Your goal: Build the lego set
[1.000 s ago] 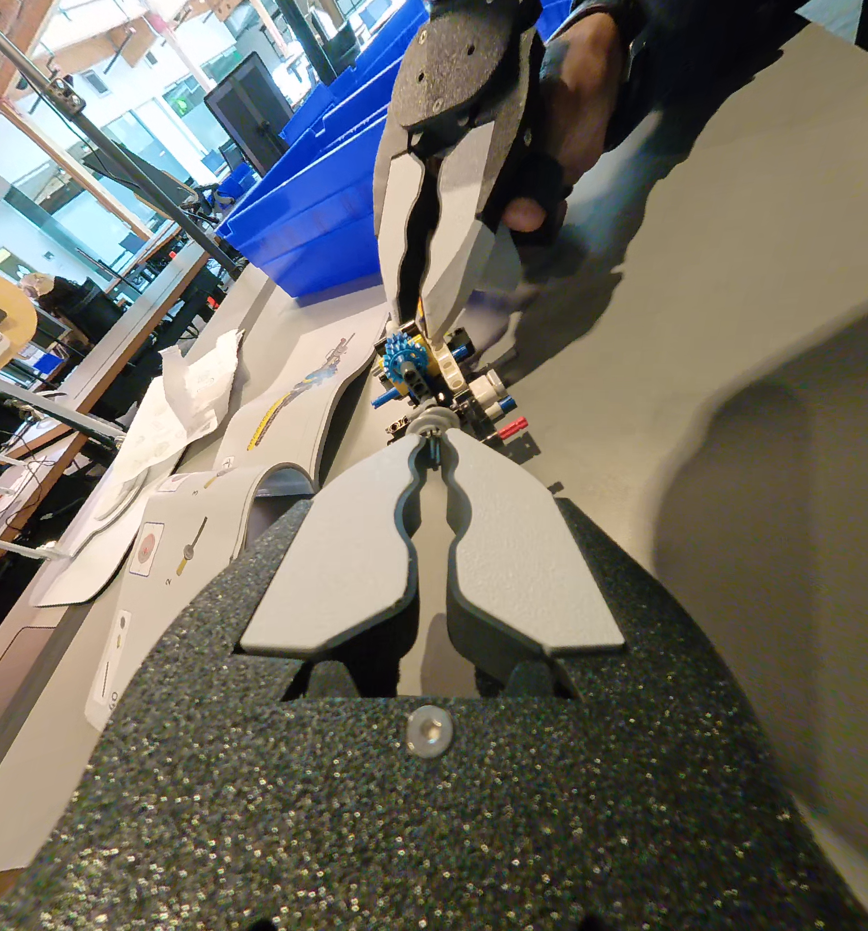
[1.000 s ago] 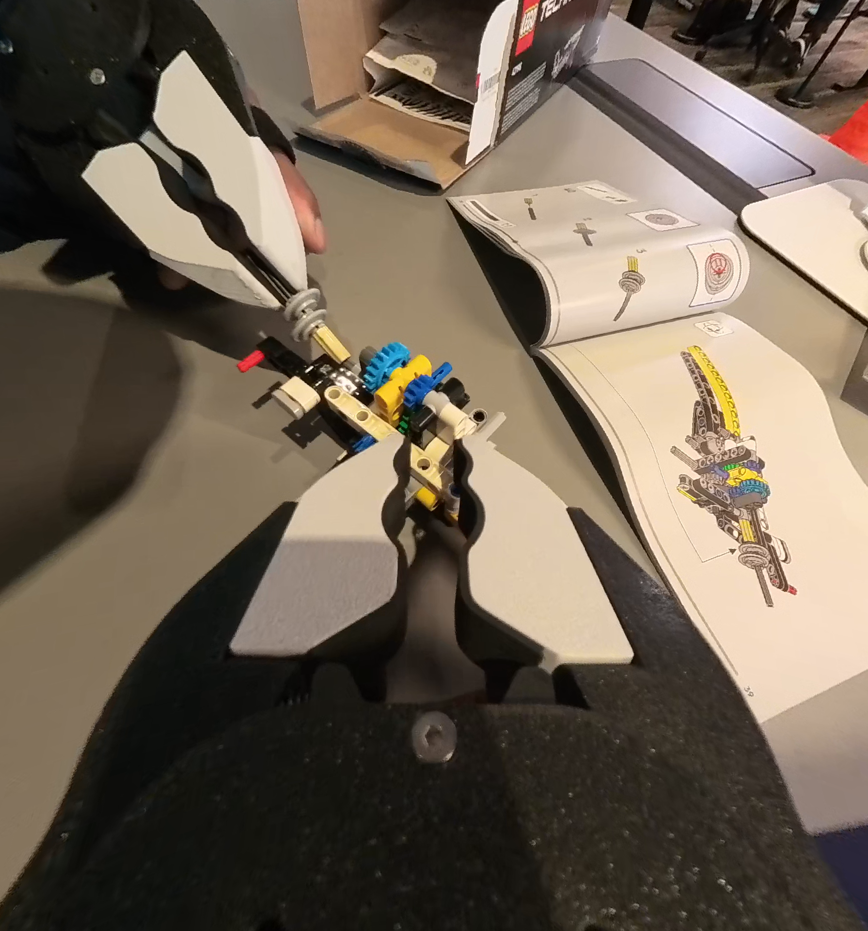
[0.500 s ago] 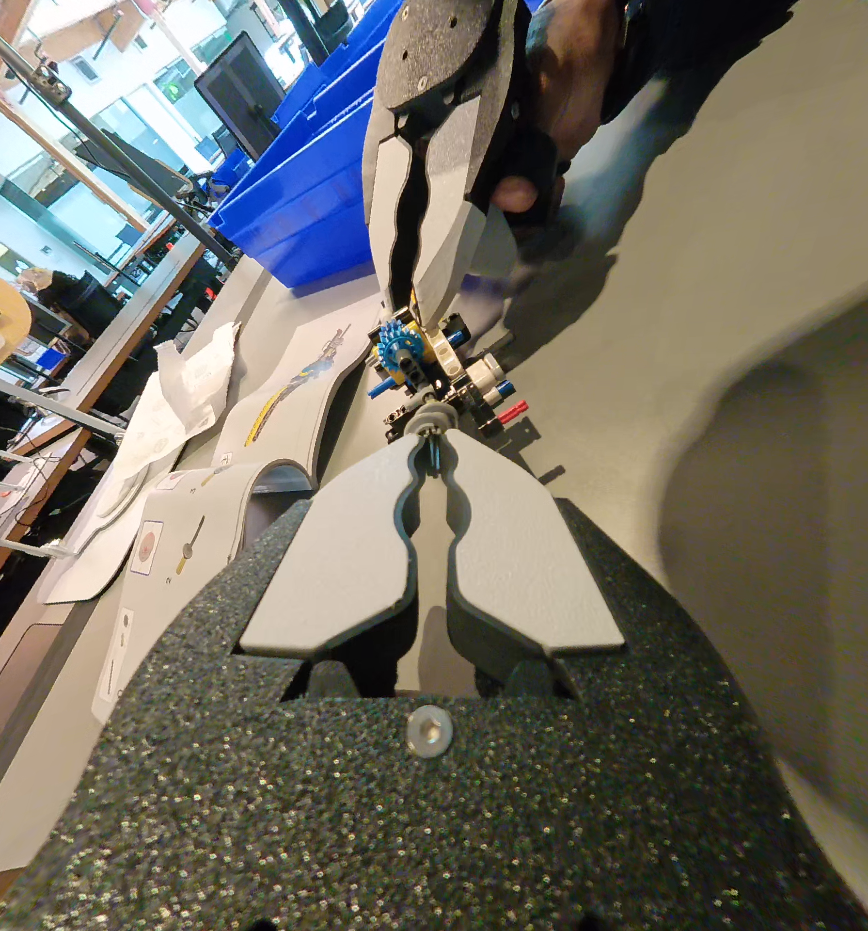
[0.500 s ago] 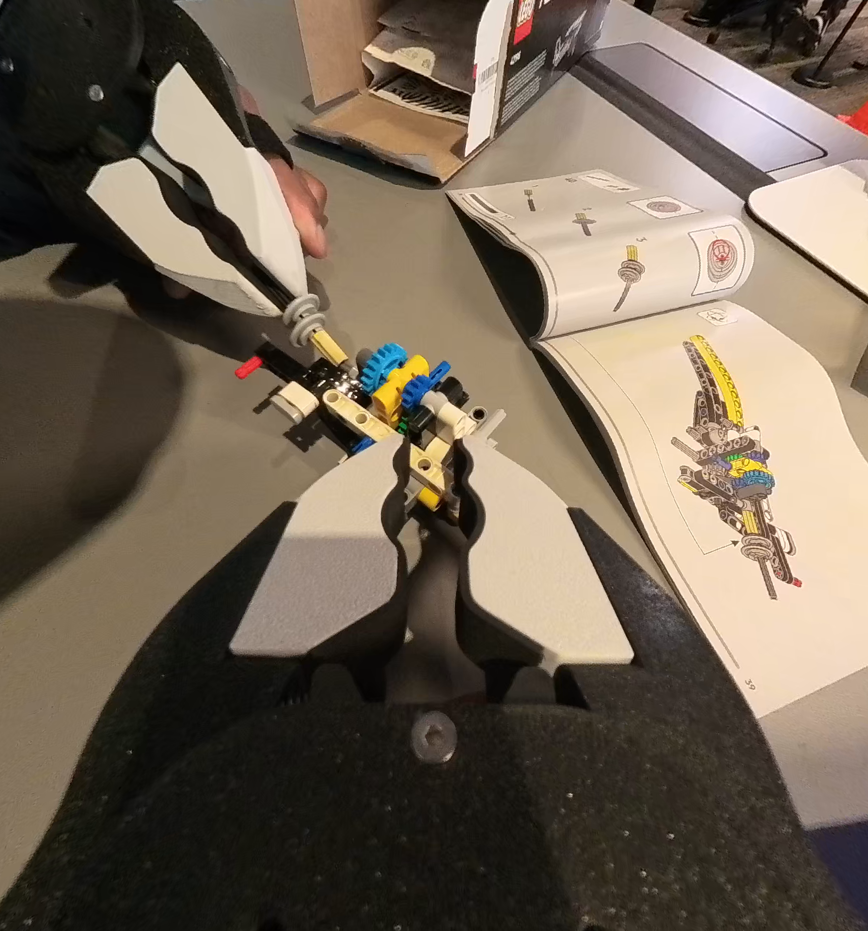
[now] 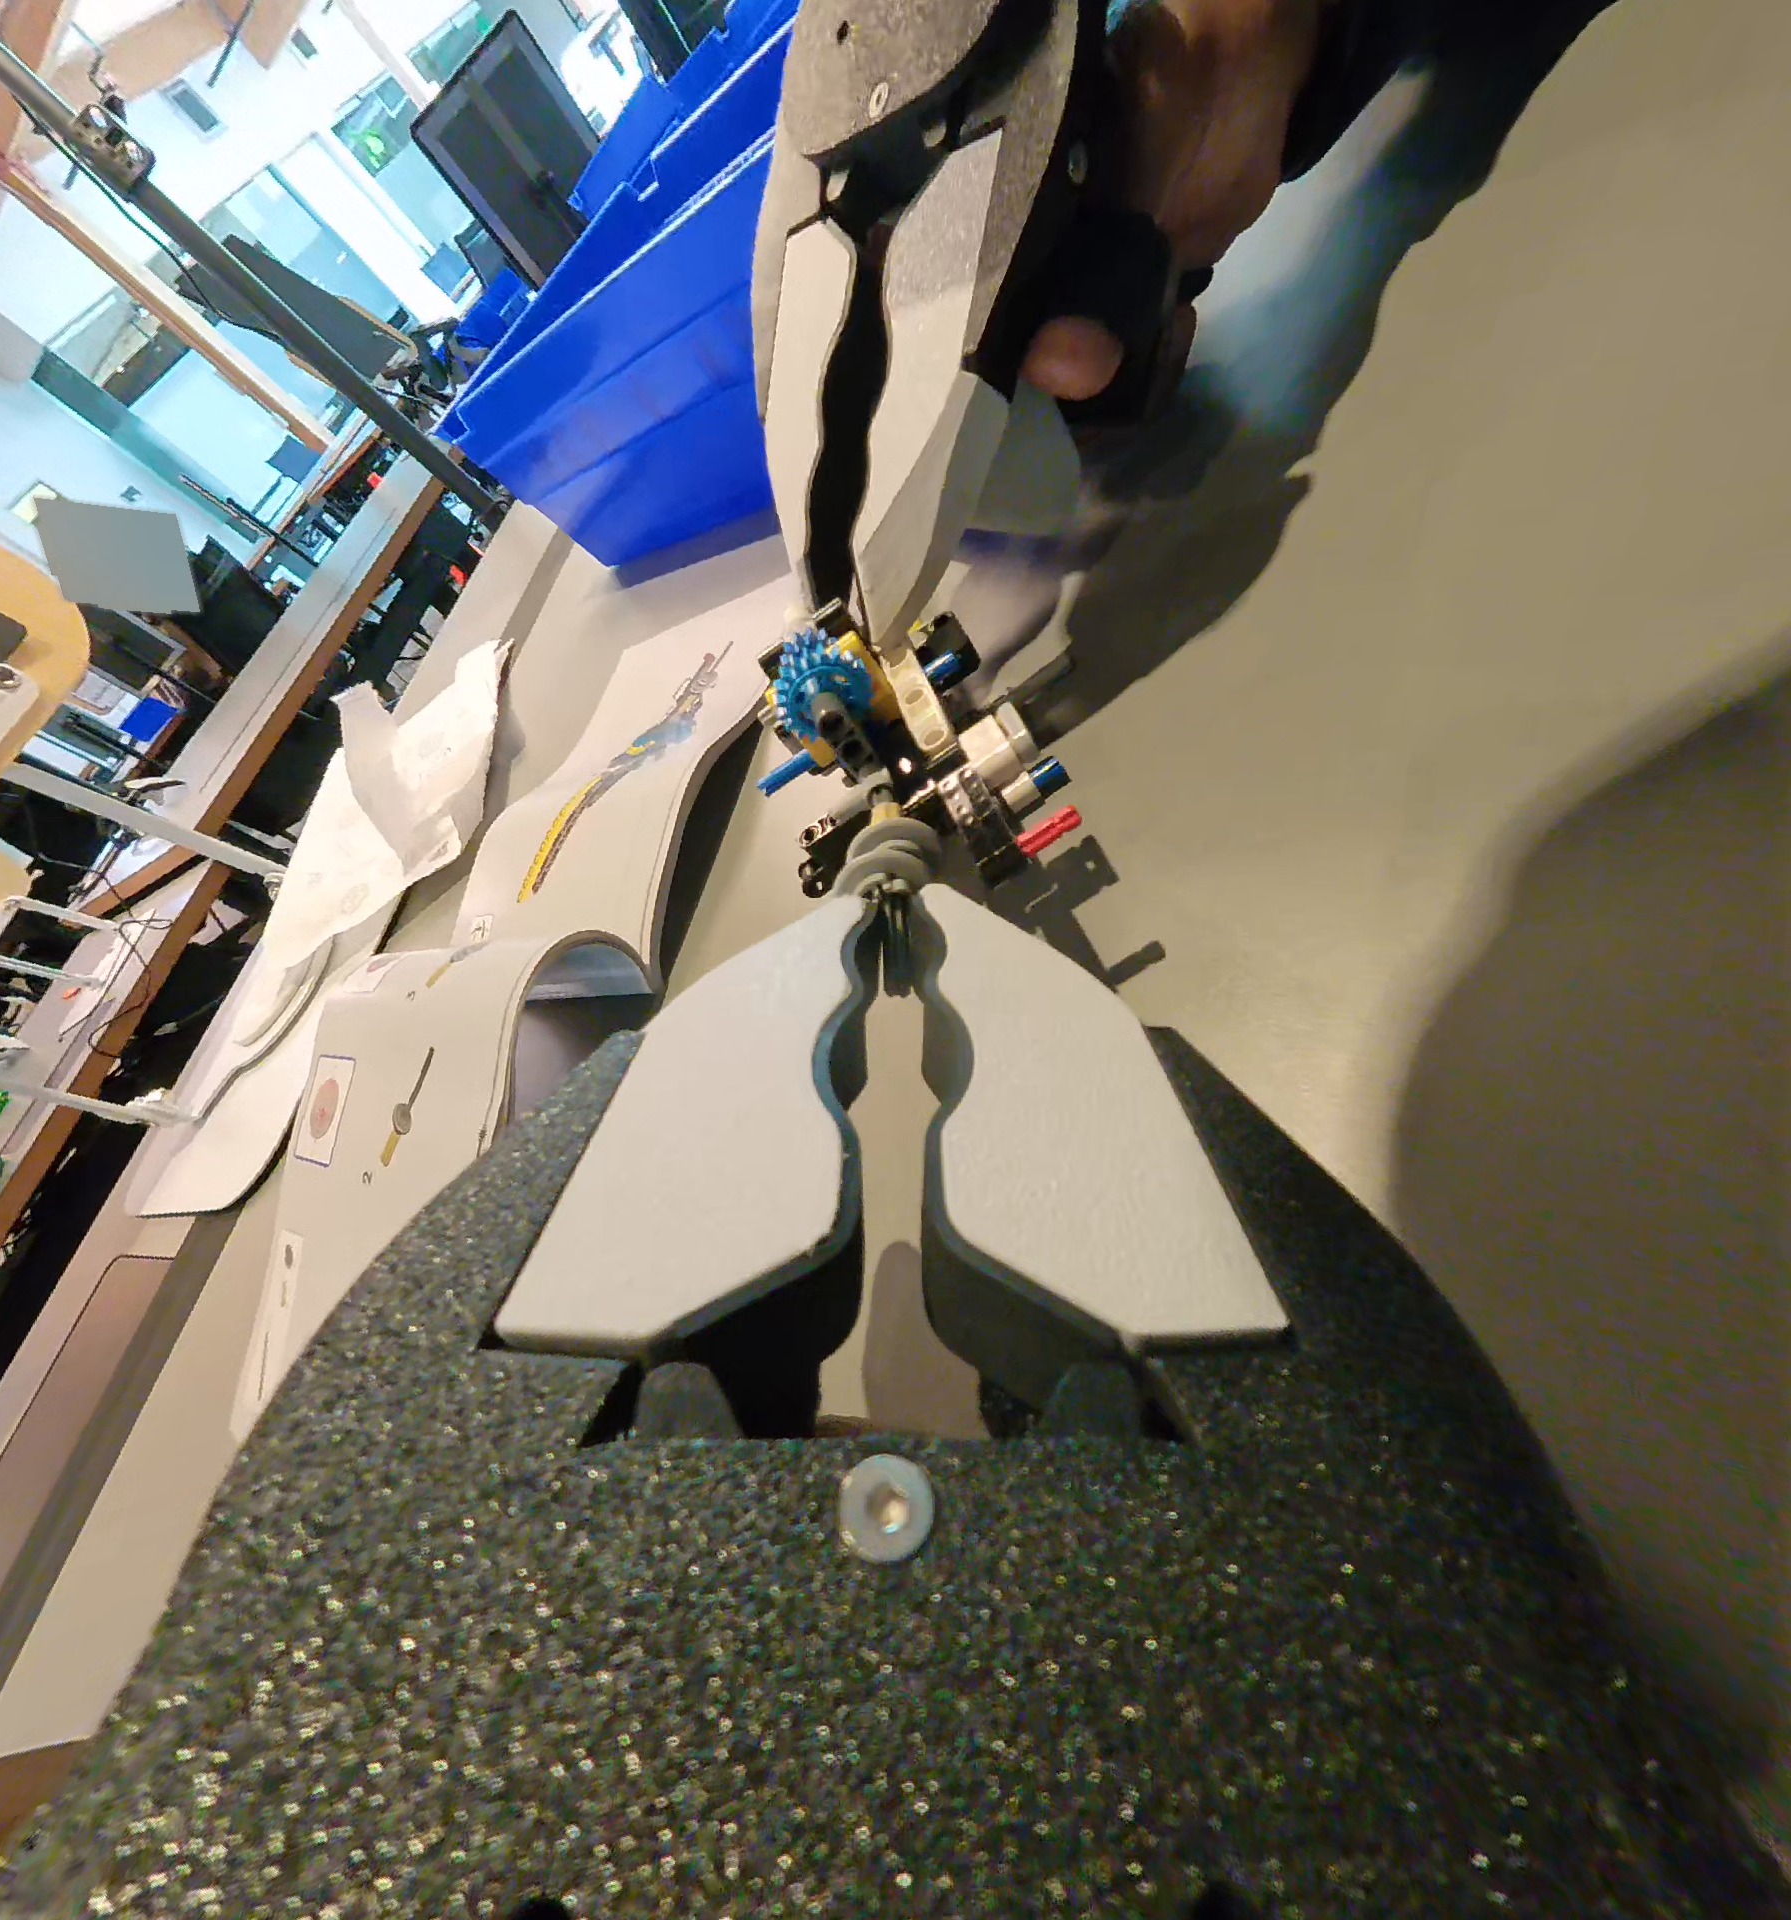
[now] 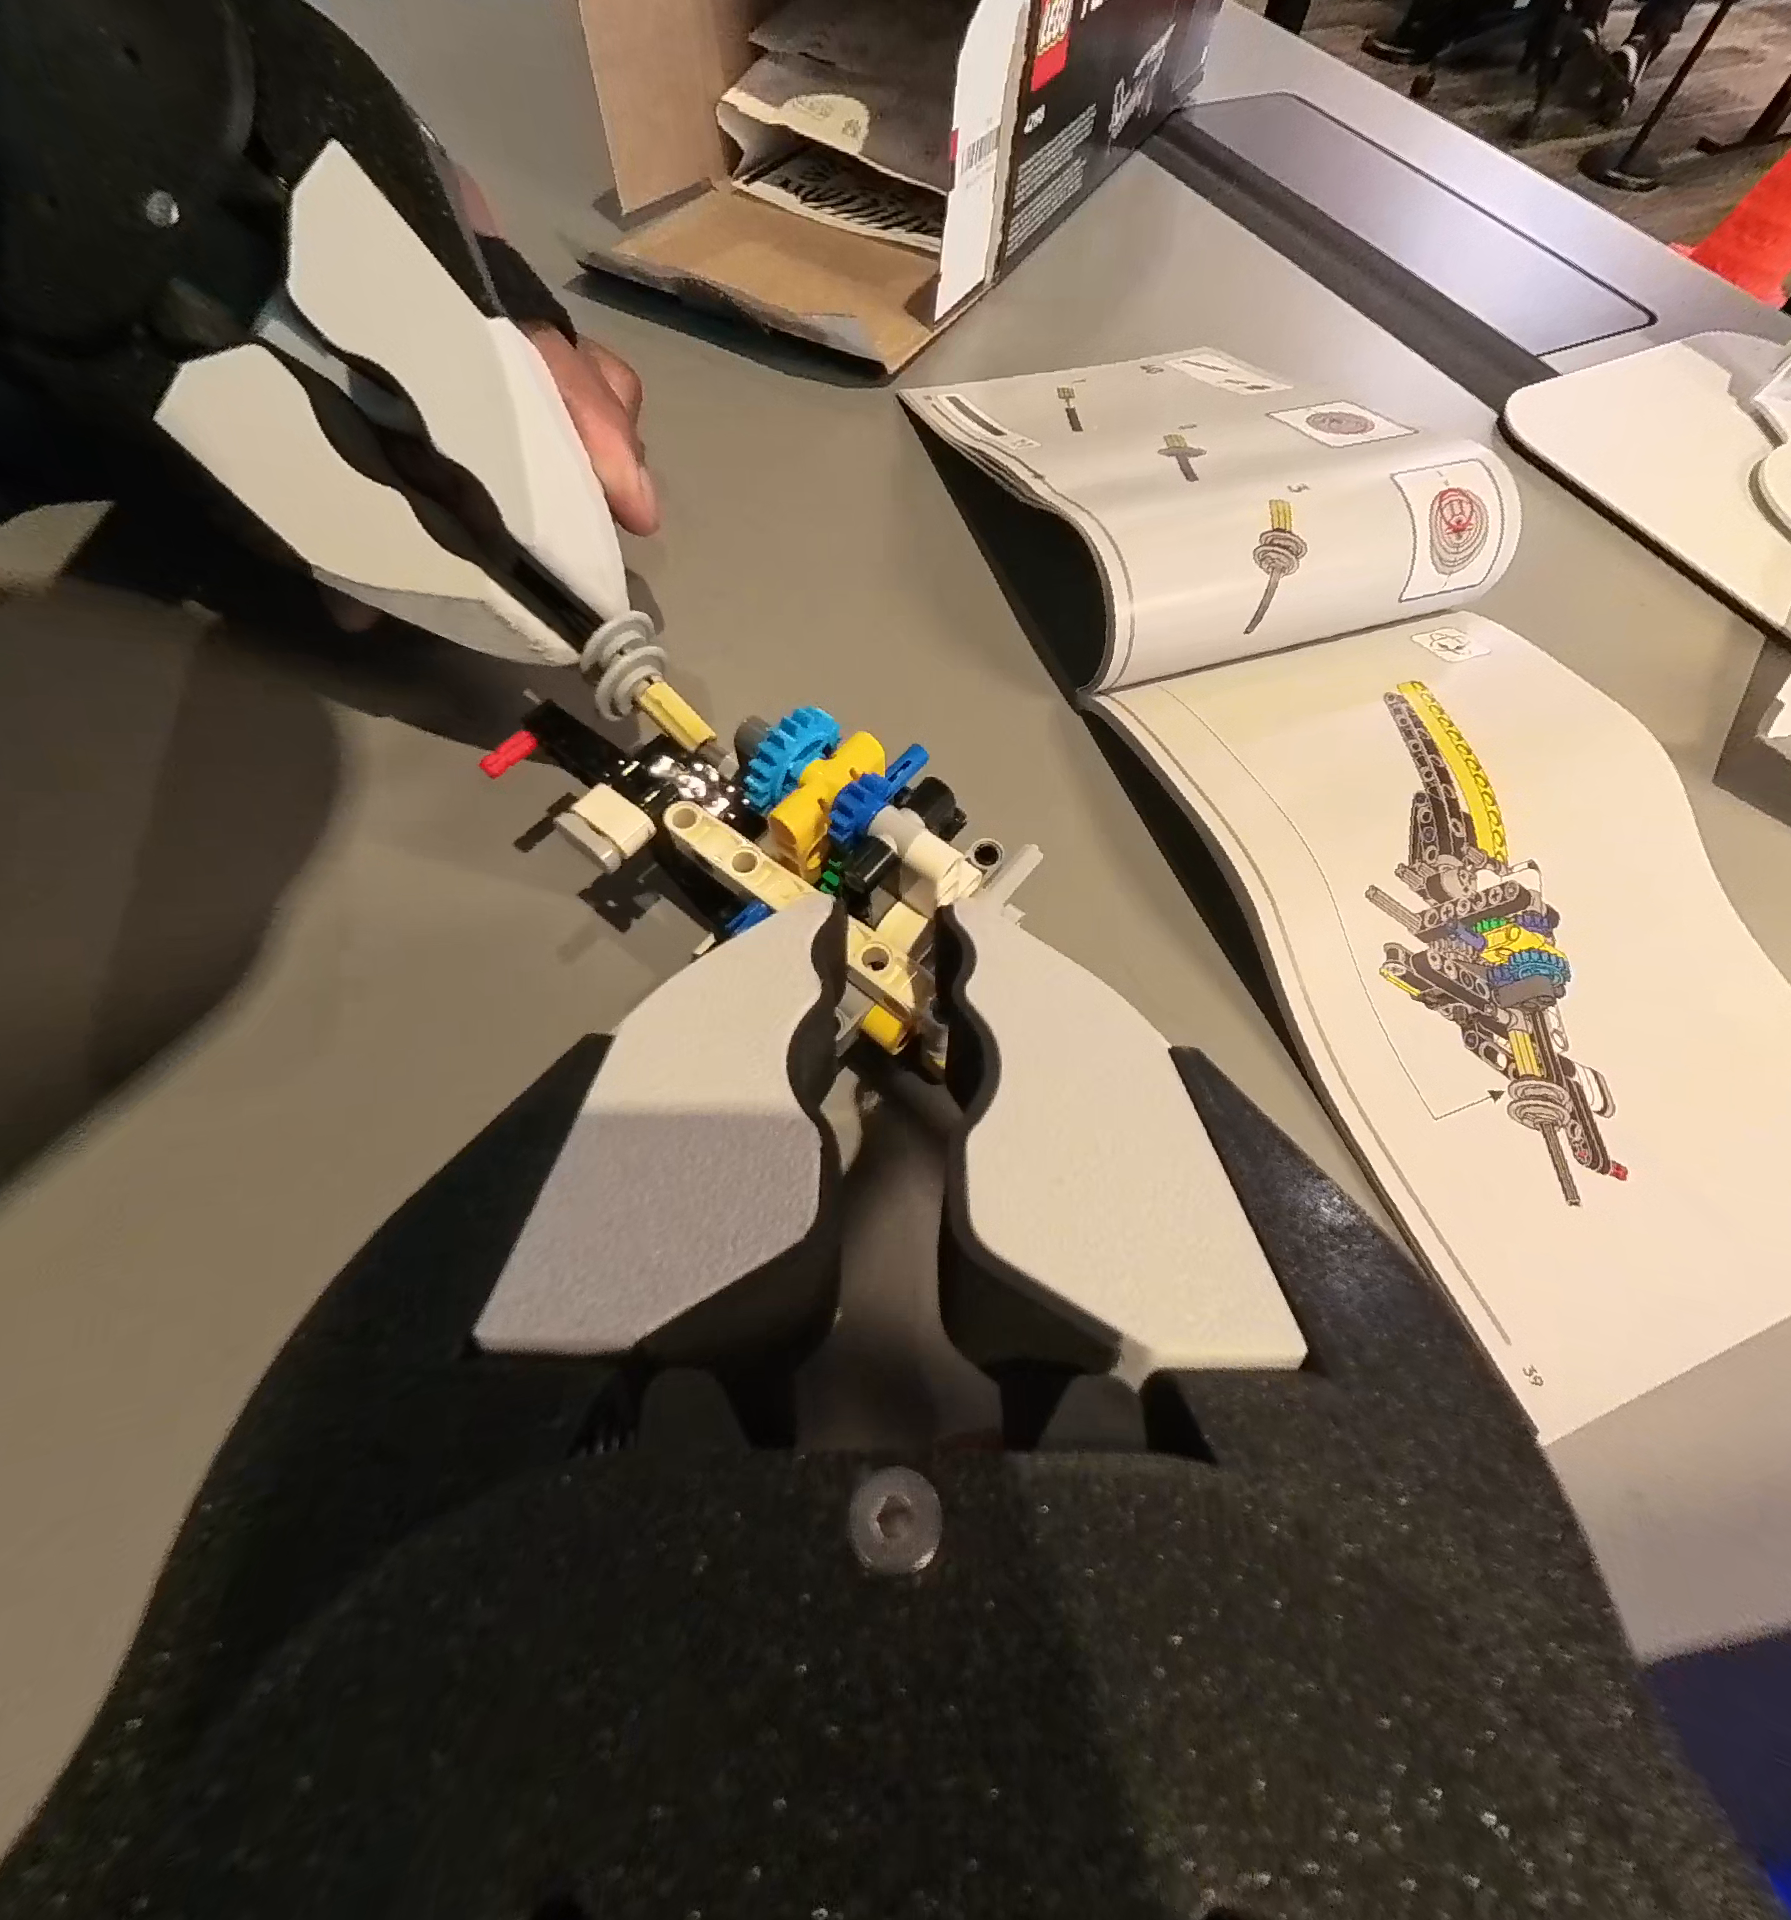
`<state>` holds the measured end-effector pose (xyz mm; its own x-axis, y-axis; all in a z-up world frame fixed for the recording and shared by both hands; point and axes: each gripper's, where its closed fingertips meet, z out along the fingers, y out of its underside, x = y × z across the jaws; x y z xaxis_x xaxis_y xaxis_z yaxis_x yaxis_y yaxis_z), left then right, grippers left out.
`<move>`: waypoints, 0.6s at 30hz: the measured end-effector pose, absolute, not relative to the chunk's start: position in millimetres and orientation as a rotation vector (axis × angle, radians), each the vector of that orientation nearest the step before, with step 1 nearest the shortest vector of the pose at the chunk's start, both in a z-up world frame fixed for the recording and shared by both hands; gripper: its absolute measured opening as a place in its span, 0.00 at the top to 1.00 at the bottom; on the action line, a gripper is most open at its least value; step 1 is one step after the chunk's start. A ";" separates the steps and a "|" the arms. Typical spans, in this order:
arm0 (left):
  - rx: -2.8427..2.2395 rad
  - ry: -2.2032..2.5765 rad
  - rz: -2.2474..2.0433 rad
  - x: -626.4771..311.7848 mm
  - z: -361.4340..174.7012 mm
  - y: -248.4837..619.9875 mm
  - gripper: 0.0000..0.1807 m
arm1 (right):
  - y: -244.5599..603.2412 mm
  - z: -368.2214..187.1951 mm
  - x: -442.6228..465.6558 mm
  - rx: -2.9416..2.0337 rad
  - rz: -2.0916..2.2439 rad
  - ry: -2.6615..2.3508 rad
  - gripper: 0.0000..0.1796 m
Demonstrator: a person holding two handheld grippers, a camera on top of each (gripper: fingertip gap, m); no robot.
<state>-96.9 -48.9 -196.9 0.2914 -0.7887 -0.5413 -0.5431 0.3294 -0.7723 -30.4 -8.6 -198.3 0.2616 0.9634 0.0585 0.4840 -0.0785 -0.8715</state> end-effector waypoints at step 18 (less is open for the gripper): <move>-1.151 1.425 -0.005 -93.6 -198.9 -51.5 0.98 | -7.8 -197.8 -28.0 -1.705 0.666 -1.303 0.92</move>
